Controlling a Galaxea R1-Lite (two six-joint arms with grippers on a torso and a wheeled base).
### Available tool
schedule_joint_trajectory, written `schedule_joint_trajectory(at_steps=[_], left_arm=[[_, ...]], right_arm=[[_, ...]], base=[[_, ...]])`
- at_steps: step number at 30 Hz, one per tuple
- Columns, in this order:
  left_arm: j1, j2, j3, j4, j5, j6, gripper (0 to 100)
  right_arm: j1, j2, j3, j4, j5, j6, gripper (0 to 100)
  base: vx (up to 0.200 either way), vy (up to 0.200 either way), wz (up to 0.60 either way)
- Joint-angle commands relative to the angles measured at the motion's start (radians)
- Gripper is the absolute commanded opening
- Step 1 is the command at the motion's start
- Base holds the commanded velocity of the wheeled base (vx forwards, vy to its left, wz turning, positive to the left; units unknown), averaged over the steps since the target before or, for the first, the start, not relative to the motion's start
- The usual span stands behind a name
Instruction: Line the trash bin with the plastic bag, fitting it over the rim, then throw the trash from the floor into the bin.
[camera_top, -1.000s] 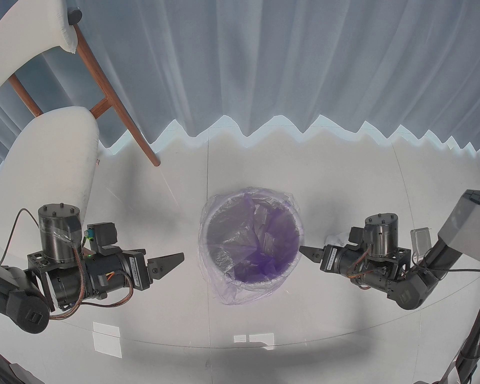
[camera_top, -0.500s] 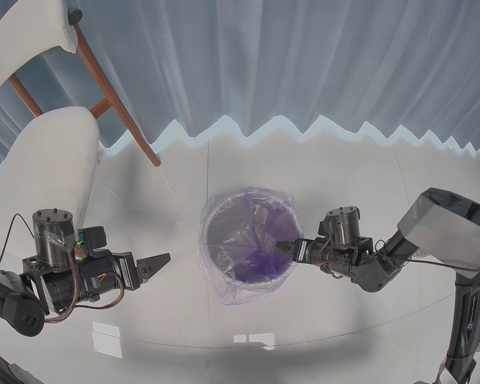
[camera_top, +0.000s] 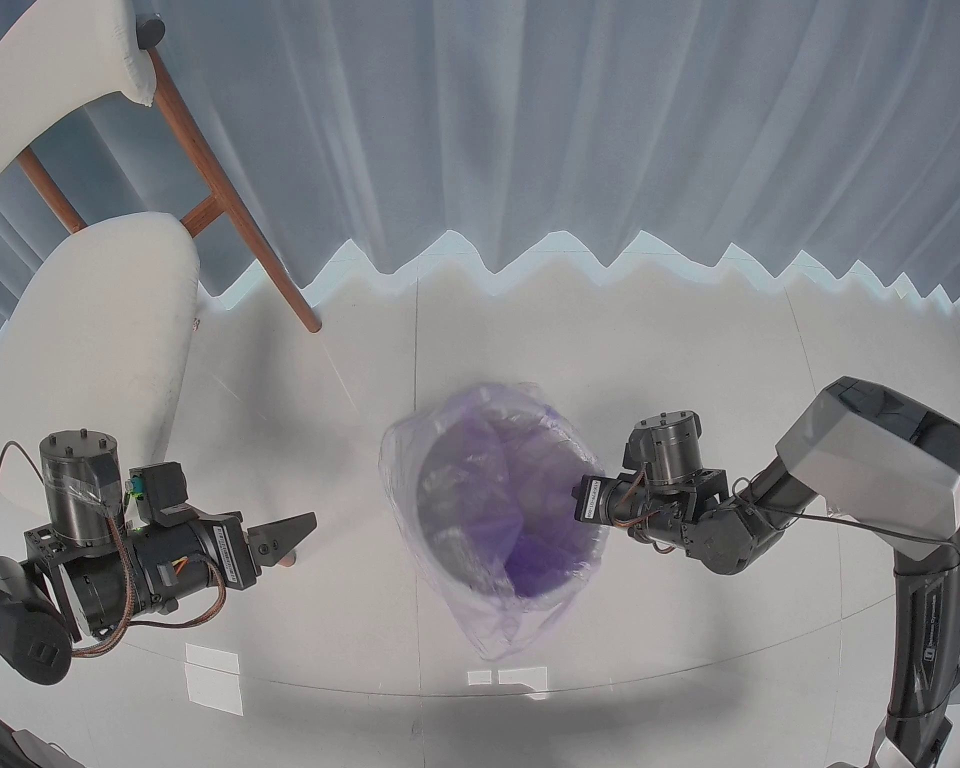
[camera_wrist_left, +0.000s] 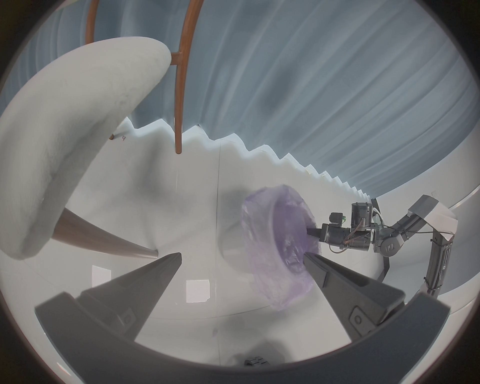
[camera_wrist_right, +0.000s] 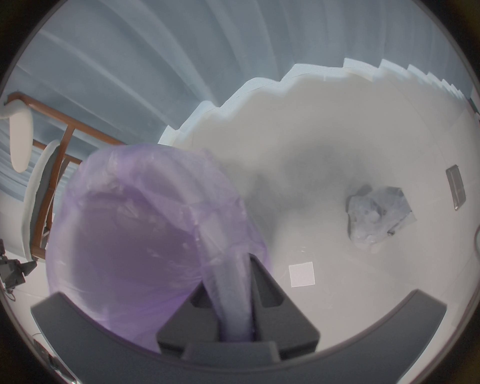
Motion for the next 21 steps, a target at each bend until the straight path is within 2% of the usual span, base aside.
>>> schedule_joint_trajectory(at_steps=[1,5,10,12,16,21], left_arm=[[0.002,-0.006,-0.001,0.000,-0.009,-0.003,100],[-0.013,0.011,-0.019,-0.002,-0.034,-0.019,100],[-0.012,0.036,-0.028,0.000,-0.245,-0.248,100],[-0.003,0.059,-0.034,-0.002,-0.305,-0.343,100],[0.013,0.112,-0.041,-0.018,-0.365,-0.483,100],[0.027,0.287,-0.036,-0.193,-0.399,-0.575,100]], right_arm=[[-0.027,-0.095,0.072,0.000,-0.004,0.001,0],[-0.032,-0.193,0.162,0.000,0.012,0.007,0],[-0.042,-0.349,0.320,-0.008,0.088,0.022,0],[-0.050,-0.386,0.348,-0.005,0.106,0.044,0],[-0.056,-0.432,0.386,-0.005,0.120,0.093,0],[-0.058,-0.495,0.422,-0.003,0.146,0.114,0]], base=[[0.000,0.000,0.00],[0.000,0.000,0.00],[0.000,0.000,0.00],[0.000,0.000,0.00],[0.000,0.000,0.00],[0.000,0.000,0.00]])
